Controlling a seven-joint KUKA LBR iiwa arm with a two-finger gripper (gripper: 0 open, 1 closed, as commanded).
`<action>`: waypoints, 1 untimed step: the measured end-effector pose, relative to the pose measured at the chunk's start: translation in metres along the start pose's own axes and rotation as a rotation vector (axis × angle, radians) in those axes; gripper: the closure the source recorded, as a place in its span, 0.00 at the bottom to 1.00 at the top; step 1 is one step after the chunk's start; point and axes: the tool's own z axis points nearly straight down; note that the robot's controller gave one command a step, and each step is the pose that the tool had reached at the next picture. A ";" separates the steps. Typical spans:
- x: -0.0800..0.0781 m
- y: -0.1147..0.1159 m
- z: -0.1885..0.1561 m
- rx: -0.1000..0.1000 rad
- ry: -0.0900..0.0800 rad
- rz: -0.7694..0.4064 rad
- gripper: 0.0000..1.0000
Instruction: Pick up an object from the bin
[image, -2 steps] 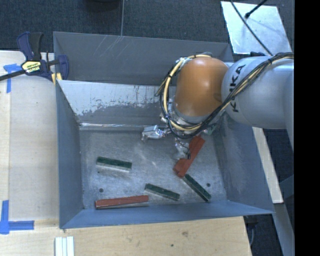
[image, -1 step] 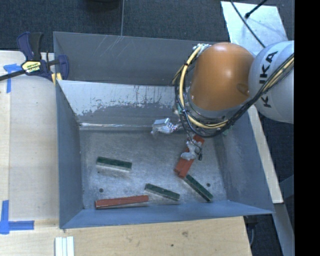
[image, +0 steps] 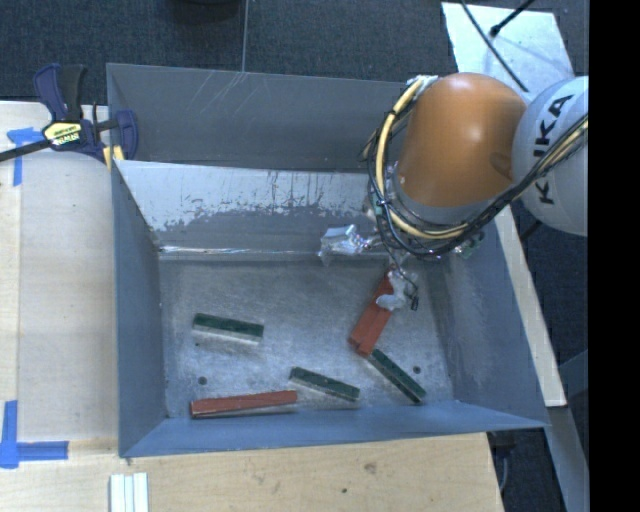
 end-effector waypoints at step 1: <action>-0.007 0.000 0.012 -0.004 0.004 0.196 0.00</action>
Offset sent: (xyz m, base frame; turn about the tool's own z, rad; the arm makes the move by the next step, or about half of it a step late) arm 0.0042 0.0059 -0.0118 0.1953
